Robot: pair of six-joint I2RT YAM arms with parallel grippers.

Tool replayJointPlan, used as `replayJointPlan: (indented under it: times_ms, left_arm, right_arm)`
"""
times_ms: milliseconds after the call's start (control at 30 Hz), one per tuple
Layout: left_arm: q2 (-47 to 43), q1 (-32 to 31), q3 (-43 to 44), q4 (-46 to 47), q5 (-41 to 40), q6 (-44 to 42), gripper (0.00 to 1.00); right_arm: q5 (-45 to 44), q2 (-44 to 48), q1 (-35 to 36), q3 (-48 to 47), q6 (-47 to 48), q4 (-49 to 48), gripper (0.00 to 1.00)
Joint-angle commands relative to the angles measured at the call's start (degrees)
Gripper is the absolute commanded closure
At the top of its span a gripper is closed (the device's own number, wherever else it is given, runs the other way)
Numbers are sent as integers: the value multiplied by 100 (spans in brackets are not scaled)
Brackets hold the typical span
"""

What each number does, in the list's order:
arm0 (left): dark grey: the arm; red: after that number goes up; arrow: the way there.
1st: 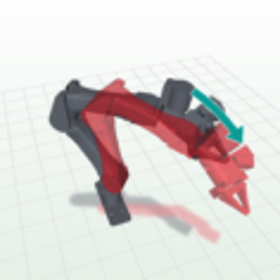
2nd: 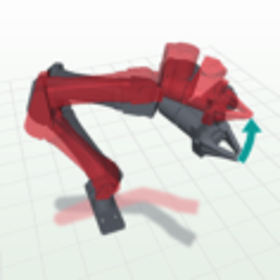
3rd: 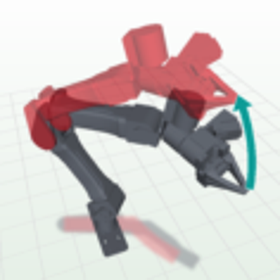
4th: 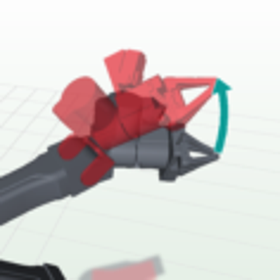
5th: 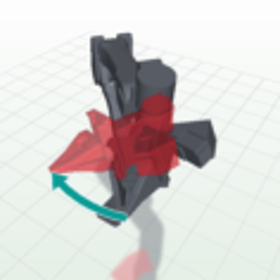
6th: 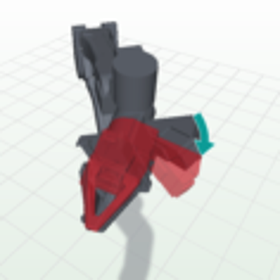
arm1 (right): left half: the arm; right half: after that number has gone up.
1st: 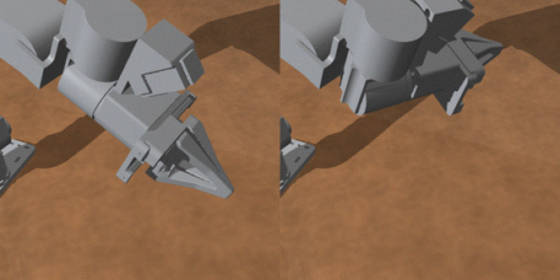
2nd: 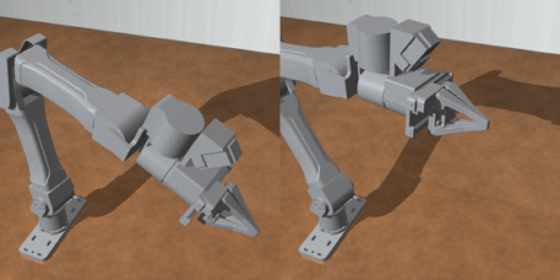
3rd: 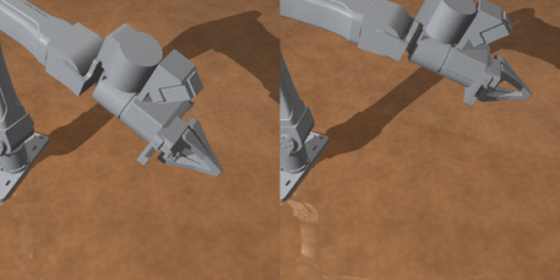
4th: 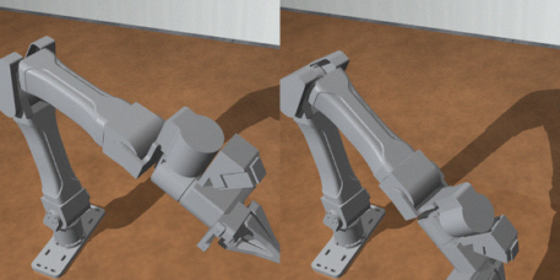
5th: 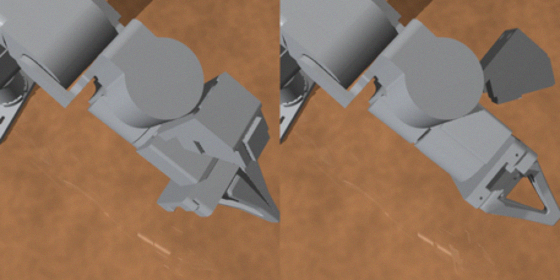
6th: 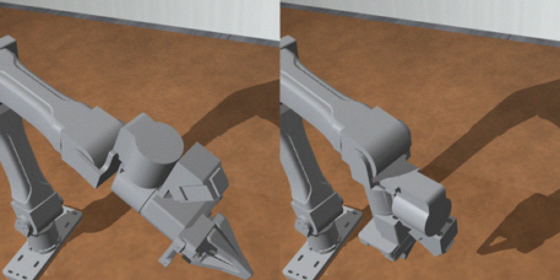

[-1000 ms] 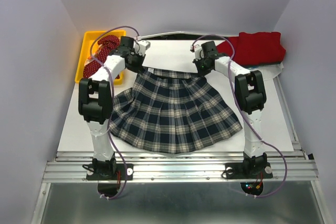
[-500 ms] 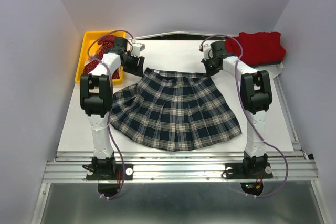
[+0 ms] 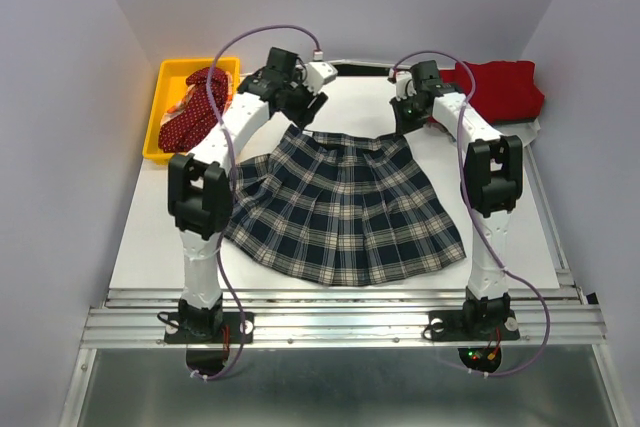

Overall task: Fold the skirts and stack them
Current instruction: Flatten the skirt out

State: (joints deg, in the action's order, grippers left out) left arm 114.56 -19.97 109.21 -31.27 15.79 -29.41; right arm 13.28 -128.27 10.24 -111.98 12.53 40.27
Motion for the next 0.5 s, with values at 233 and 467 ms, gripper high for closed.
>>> replayJointPlan:
  times_ms: [233,467]
  left_arm:
    - [1252,-543,723,-319,-955,146,29]
    - [1700,-561,979,-151,-1254,287,19]
  right_arm:
    - [-45,12,48,-78,-58,236,94]
    - [-132,-102,48,27,-32,218,95]
